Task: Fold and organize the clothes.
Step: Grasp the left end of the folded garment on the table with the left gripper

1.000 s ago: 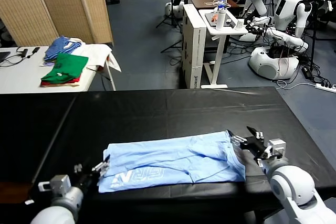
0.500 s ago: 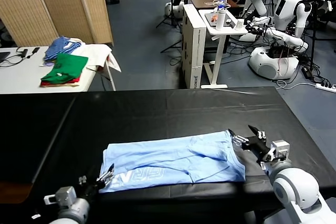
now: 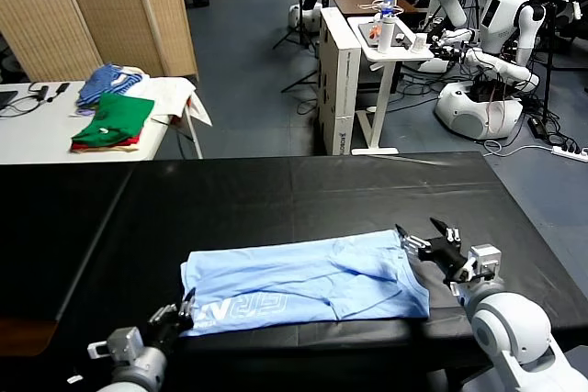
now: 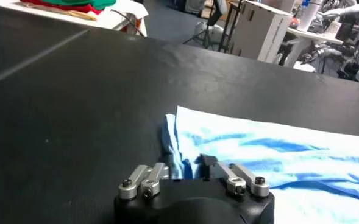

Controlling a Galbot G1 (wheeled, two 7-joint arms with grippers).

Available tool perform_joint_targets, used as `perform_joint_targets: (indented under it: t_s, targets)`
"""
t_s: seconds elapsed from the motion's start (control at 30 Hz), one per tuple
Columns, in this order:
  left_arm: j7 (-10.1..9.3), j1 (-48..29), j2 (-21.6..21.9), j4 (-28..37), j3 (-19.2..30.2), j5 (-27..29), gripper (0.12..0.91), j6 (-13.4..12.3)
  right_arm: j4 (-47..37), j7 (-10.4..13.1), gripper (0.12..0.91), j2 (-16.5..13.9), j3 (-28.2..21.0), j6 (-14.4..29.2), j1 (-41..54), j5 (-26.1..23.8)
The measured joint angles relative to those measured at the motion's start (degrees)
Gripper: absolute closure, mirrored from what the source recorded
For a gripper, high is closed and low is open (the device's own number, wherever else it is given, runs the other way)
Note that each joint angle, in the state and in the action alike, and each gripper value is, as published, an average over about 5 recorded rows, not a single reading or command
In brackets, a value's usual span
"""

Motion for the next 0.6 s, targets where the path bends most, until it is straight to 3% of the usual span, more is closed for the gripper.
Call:
perform_joint_targets:
  t_s: [0.2, 0.43, 0.6]
  targets:
    - [0.43, -0.8, 1.5, 0.1, -0.2, 2.1, 0.859, 0.1, 0.0, 0.1, 0.118, 0.2, 0.5, 0.0, -0.3, -0.2]
    - [3.5, -0.7, 5.4, 1.8, -1.8, 13.1, 0.859, -2.0, -0.2, 0.2, 0.118, 0.6, 1.2, 0.1, -0.6, -0.2]
    - [4.17, 0.5, 9.9, 2.2, -4.5, 19.6, 0.859, -3.1, -0.5, 0.3, 0.118, 1.2, 1.0, 0.2, -0.6, -0.5]
